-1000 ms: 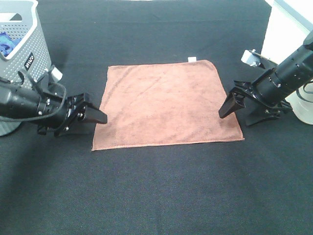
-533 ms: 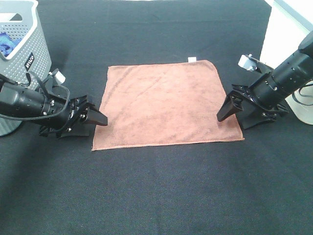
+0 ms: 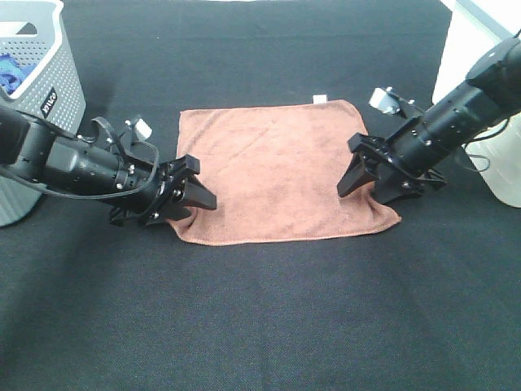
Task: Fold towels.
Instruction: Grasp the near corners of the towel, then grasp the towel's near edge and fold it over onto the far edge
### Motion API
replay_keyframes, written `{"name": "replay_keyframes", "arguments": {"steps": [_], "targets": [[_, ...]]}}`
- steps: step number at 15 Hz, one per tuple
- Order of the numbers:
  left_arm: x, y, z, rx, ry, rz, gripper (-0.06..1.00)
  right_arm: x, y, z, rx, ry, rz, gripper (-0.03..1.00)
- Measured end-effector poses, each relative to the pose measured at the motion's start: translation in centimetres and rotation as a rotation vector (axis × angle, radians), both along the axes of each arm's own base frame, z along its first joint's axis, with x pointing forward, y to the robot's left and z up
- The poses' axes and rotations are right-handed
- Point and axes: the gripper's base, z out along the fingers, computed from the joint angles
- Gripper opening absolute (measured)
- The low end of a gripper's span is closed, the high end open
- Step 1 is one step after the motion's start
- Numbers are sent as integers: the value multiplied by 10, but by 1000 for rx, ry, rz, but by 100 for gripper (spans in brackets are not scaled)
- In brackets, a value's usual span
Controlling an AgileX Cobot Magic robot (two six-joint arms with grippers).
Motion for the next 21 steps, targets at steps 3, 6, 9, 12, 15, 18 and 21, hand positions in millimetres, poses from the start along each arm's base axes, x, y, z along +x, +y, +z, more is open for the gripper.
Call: {"name": "replay_keyframes", "arguments": {"steps": [3,6,9,12,15,18,21], "targets": [[0,1,-7,19,29,11,9,3,-3,-3,-40,21,-34,24],[-4,2,-5,31,62,-8,1,8,-7,2,-89,41,-63,0],[-7,4,6,77,66,-53,1,4,-6,16,-79,54,-42,0],[-17,8,37,133,79,-115,1,-15,-2,29,-46,110,-46,0],[-38,12,35,150,174,-156,1,-44,-3,31,-46,160,-50,0],[-70,21,32,173,233,-165,1,-76,-4,22,-47,255,-43,0],[-75,24,36,193,205,-142,1,-81,-5,16,-54,254,-45,0]]}}
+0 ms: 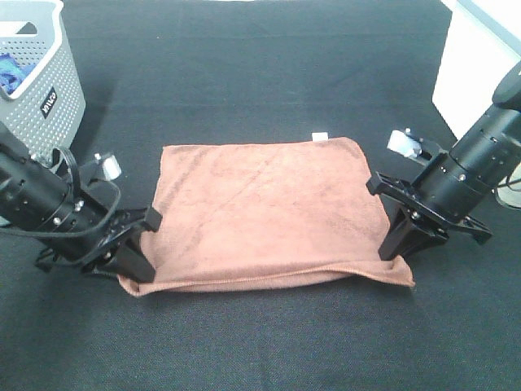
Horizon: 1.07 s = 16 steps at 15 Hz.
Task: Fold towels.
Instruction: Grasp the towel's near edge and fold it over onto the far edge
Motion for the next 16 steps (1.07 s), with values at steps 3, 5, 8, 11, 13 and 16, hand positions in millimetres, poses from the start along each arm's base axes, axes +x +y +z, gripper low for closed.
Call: {"name": "replay_keyframes", "arguments": {"steps": [3,5,8,11,13,16], "targets": [[14,-1,17,2,-106,32,1,24,0,15,-5,-120,-23,0],[33,-2,30,6,-198,58,1,47,0,32,-14,-240,-42,0],[68,-2,54,35,-385,127,1,93,3,50,-3,-370,-48,0],[104,-9,56,42,-459,122,1,127,5,51,1,-440,-45,0],[125,-13,41,52,-456,126,1,147,6,47,-6,-476,-37,0],[142,-16,22,74,-440,138,1,164,7,26,-12,-474,-33,0]]}}
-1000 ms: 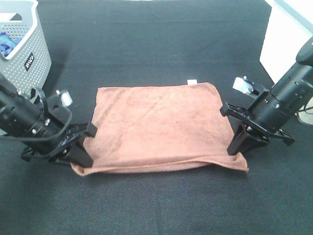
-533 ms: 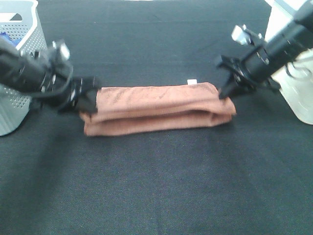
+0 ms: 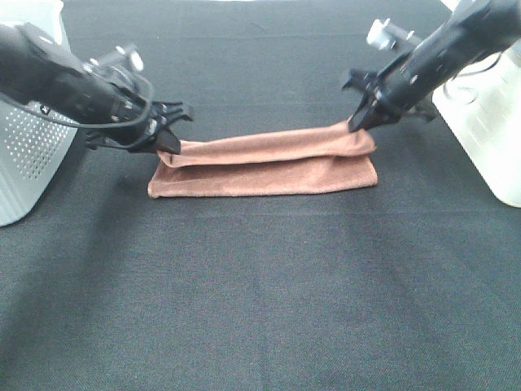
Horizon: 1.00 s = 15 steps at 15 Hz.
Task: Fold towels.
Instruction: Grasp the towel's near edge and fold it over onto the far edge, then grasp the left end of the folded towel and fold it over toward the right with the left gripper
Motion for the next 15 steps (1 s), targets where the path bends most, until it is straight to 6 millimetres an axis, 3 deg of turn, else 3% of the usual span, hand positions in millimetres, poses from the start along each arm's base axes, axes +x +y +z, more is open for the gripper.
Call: {"name": "replay_keyframes", "arguments": {"steps": [2,3,4,5,6,7,8,11,15], "targets": [[10,-1,-7,13,-17,13,1,7,0,-20,-5,17,-2,1],[13,0,-9,20,-27,20,3,8,0,-26,-8,24,-3,6],[14,0,-11,23,-29,22,8,9,0,-29,-9,24,-7,17],[15,0,-12,23,-30,23,19,10,0,-28,-10,17,-10,33],[15,0,-12,24,-30,23,40,10,0,-27,-8,14,-10,59],[15,0,-11,25,-32,22,56,9,0,-26,-7,20,-6,71],[15,0,-9,35,-40,13,68,7,1,-25,-6,40,10,77],[11,2,-4,66,-12,-3,76,-9,-1,-5,-37,160,58,81],[9,8,-8,116,47,42,76,-22,-2,-1,-54,298,92,81]]}}
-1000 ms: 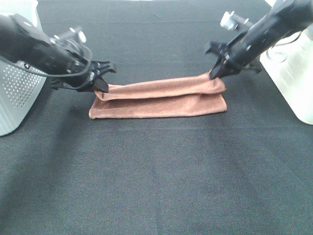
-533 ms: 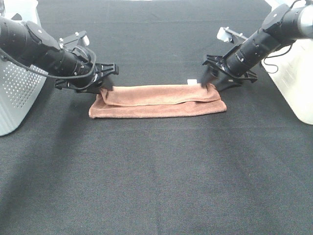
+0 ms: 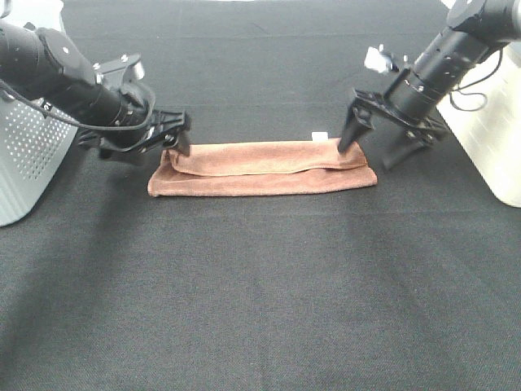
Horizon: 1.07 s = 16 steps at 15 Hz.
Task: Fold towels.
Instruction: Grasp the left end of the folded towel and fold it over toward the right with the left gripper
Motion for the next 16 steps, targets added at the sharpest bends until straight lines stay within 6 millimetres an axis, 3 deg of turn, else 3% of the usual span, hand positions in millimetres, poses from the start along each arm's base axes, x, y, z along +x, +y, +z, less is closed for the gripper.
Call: {"name": "replay_keyframes", "arguments": {"steps": [4,7,9,12,15,16], "targets": [[2,1,-22,10,54,38,76,-2,0,0,-5,23,11,81],[13,-6,-24,-58,75,69,70,-2,0,0,-5,21,10,81],[19,-12,-28,-102,115,63,49,-2,0,0,-5,20,10,81],[18,-14,-32,-116,150,57,7,-2,0,0,-5,20,9,81],[18,-12,-29,-105,154,45,3,-2,0,0,-5,20,9,81],[16,-10,-19,-77,153,13,3,-2,0,0,-5,20,9,81]]}}
